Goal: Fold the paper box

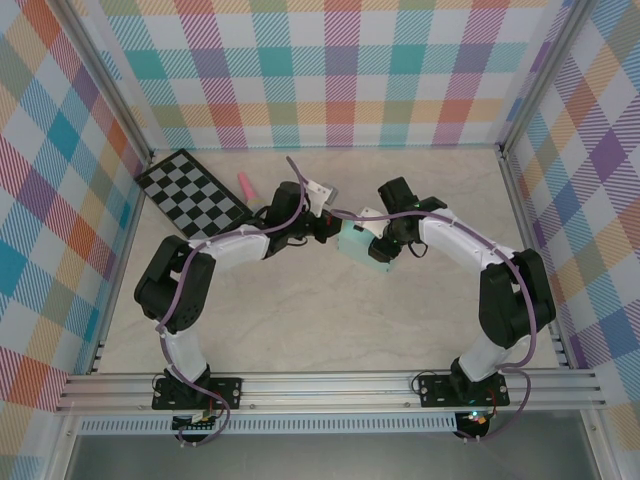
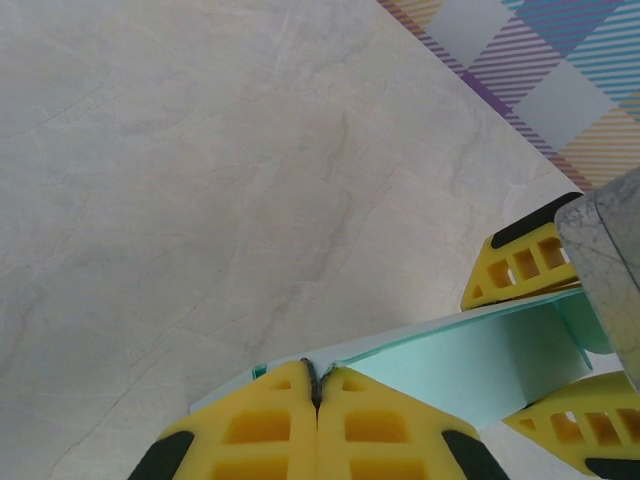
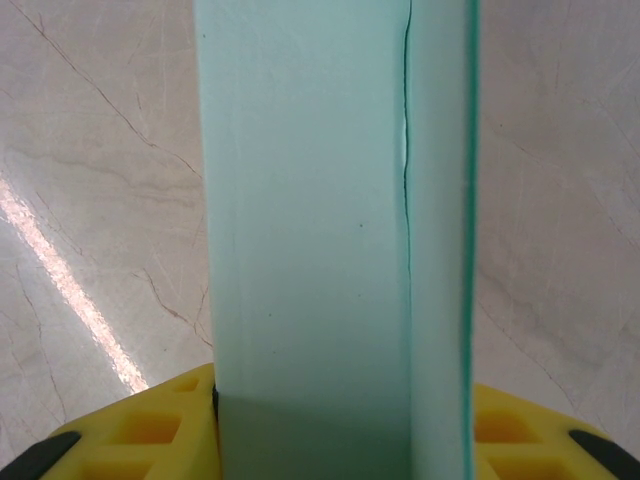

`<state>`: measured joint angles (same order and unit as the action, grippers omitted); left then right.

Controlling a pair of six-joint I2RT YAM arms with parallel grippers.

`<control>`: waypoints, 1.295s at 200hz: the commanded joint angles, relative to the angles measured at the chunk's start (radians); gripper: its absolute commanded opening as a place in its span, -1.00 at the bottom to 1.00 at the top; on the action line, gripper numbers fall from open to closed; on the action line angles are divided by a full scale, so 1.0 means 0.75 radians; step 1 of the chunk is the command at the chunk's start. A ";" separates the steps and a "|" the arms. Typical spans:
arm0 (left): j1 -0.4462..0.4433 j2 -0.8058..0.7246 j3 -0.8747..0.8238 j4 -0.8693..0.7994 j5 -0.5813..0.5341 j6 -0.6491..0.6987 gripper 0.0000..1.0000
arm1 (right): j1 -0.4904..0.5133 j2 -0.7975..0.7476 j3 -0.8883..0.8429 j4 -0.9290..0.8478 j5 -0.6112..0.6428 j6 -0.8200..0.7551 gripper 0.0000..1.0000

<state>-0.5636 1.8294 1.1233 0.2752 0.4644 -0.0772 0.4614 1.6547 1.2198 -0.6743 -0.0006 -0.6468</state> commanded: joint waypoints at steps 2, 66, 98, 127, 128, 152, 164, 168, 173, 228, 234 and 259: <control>-0.042 0.024 -0.128 -0.040 0.080 0.028 -0.93 | 0.016 0.081 -0.046 -0.013 0.014 -0.020 -0.34; -0.042 0.054 -0.171 0.044 0.068 0.042 -0.90 | 0.015 0.071 -0.069 0.012 0.010 -0.067 -0.35; -0.042 0.054 -0.185 0.056 0.062 0.067 -0.89 | 0.015 0.073 -0.076 0.023 0.023 -0.089 -0.34; -0.042 0.074 -0.266 0.189 0.032 0.058 -0.80 | 0.019 0.059 -0.105 0.070 0.019 -0.112 -0.37; -0.042 0.075 -0.267 0.195 0.031 0.055 -0.79 | 0.018 0.058 -0.106 0.071 0.020 -0.114 -0.37; -0.042 0.109 -0.288 0.286 0.029 -0.003 -0.70 | 0.022 0.038 -0.151 0.127 0.023 -0.165 -0.40; -0.042 0.120 -0.288 0.321 0.044 -0.032 -0.62 | 0.021 0.031 -0.166 0.145 0.020 -0.184 -0.40; -0.042 0.122 -0.287 0.332 0.048 -0.040 -0.60 | 0.021 0.031 -0.169 0.148 0.017 -0.188 -0.40; -0.041 0.120 -0.289 0.342 0.049 -0.052 -0.57 | 0.021 0.031 -0.174 0.155 0.021 -0.194 -0.41; -0.001 0.001 -0.316 0.413 0.180 -0.096 -0.07 | 0.021 0.019 -0.207 0.178 -0.031 -0.270 -0.43; 0.008 -0.017 -0.333 0.439 0.205 -0.097 0.01 | 0.021 0.018 -0.209 0.182 -0.038 -0.279 -0.43; 0.058 -0.121 -0.389 0.459 0.280 -0.060 0.22 | 0.021 0.011 -0.223 0.179 -0.087 -0.351 -0.43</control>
<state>-0.5457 1.8023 0.8860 0.6598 0.5621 -0.1383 0.4637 1.6058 1.1198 -0.5060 -0.0189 -0.8162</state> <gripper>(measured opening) 0.584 0.413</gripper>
